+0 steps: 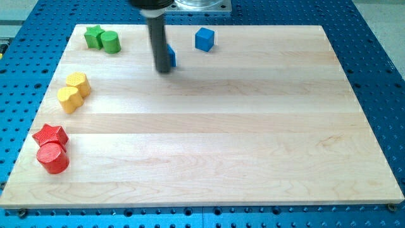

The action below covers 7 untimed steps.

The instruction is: Move the green blocks into the blue blocks

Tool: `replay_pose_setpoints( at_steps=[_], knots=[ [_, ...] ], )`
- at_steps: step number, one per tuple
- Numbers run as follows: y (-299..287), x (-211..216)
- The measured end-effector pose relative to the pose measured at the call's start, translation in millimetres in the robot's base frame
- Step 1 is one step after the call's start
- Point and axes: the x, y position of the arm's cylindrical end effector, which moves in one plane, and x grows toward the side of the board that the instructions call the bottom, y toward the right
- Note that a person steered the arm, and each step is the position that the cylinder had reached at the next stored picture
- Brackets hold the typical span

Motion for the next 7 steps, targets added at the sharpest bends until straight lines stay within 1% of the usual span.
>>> replay_pose_setpoints(
  at_steps=[1,2,3,4,5,6,7],
  knots=[
    [3,-23],
    [-20,-13],
    [21,-37],
    [10,-38],
    [-89,19],
    [-179,9],
    [-229,-33]
  ],
)
